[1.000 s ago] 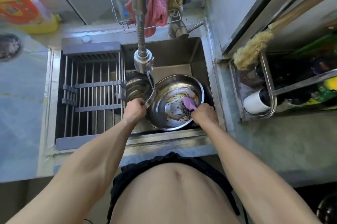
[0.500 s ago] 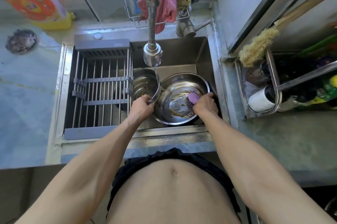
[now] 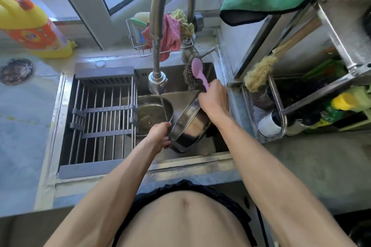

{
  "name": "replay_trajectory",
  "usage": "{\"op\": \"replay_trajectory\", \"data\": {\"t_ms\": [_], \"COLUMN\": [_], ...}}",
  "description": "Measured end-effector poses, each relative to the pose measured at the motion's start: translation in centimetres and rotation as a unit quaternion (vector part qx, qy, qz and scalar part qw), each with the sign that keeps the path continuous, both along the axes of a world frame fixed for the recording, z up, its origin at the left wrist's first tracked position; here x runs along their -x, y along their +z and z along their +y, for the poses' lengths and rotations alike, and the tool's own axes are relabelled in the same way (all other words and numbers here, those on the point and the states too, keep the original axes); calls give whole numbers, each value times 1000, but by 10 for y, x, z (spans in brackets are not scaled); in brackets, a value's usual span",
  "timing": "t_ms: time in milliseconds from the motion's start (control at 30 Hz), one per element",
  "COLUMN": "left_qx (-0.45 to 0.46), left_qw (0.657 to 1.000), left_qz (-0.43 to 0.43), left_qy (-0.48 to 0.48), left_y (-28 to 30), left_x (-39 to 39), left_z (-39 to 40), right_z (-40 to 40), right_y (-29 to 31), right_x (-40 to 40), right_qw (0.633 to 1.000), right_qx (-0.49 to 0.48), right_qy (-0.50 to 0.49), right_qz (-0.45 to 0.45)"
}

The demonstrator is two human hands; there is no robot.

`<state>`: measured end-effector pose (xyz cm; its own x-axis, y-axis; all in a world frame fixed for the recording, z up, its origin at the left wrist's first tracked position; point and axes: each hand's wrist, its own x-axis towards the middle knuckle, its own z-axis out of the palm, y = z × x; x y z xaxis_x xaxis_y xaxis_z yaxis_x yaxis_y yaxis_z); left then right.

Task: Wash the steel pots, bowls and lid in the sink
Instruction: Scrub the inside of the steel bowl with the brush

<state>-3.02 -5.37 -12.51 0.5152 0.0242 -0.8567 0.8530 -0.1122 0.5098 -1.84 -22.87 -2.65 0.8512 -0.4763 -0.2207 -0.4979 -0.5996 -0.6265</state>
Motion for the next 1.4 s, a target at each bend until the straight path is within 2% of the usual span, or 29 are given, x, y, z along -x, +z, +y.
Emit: {"op": "replay_trajectory", "data": {"t_ms": [133, 233, 333, 400, 467, 533, 633, 800, 1000, 1133, 1200, 1267, 1400], "left_qx": [9, -26, -12, 54, 157, 205, 170, 110, 33, 0, -11, -24, -51], "left_qw": [1000, 999, 1000, 996, 982, 970, 979, 990, 982, 973, 969, 965, 954], "left_qz": [-1, -33, 20, 72, 88, 81, 67, 3, -176, -219, -236, -251, -289], "left_qy": [13, 17, -20, -19, 53, 103, 92, 91, 65, 76, 68, 68, 67], "left_y": [13, 17, 21, 28, 35, 40, 45, 41, 45, 38, 32, 21, 19], "left_x": [-4, -15, -14, -11, -11, -13, -16, -22, -18, -14, -15, -18, -19], "left_z": [-5, 6, 17, 20, 20, 22, 33, 58, 68, 69, 69, 71, 68], "right_z": [-6, -16, -26, -30, -30, -28, -24, -15, -9, -9, -4, 4, 25], "right_y": [14, 26, 37, 39, 37, 29, 12, -21, -39, -34, -29, -28, -32], "right_x": [-7, -8, -9, -11, -12, -9, -1, 18, 22, 16, 11, 7, 11], "right_qw": [1000, 1000, 999, 998, 994, 987, 978, 978, 988, 972, 963, 958, 952], "right_qx": [4, 21, 15, -19, -66, -116, -158, -184, -102, 77, 135, 149, 99], "right_qy": [6, -9, -33, -56, -78, -101, -126, -96, 36, 128, 154, 176, 237], "right_qz": [-6, -8, -17, -28, -37, -53, -61, 0, 112, 184, 175, 171, 170]}}
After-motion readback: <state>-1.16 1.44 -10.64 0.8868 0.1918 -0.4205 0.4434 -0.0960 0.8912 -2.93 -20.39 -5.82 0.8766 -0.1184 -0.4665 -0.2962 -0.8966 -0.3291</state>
